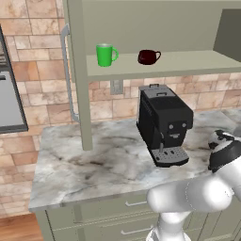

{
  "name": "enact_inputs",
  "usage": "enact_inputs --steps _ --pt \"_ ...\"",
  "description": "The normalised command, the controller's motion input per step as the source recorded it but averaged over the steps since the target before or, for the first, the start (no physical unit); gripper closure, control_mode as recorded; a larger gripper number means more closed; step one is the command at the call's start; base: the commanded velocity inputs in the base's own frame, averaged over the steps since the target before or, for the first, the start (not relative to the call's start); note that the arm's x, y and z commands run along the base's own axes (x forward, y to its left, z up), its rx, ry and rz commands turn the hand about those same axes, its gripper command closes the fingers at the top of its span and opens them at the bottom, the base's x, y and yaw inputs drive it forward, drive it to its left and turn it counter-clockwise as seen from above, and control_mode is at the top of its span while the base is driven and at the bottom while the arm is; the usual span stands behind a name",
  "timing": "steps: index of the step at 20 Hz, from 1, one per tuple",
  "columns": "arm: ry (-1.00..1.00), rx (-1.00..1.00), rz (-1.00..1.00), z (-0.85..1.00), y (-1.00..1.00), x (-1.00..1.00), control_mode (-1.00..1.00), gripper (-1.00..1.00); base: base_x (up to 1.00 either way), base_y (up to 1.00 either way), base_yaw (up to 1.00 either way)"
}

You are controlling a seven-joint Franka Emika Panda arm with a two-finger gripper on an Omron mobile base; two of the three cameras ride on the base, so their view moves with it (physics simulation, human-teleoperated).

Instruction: Pick the mug on the counter and place it in the cabinet with the handle facing the right, like the mugs already inside.

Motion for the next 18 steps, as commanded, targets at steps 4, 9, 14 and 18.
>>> enact_inputs --steps 4,9,14,18 --pt "0.00 0.00 0.00 -0.12 -0.16 0.00 -1.00 -1.00 0.00 0.00 0.00" --pt "0.00 0.00 0.00 -0.10 -0.24 0.00 -1.00 -1.00 0.00 0.00 0.00" --pt "0.00 0.00 0.00 -0.08 -0.23 0.08 -1.00 -1.00 0.00 0.00 0.00" --pt "0.00 0.01 -0.01 -0.04 -0.19 0.16 -1.00 -1.00 0.00 0.00 0.00"
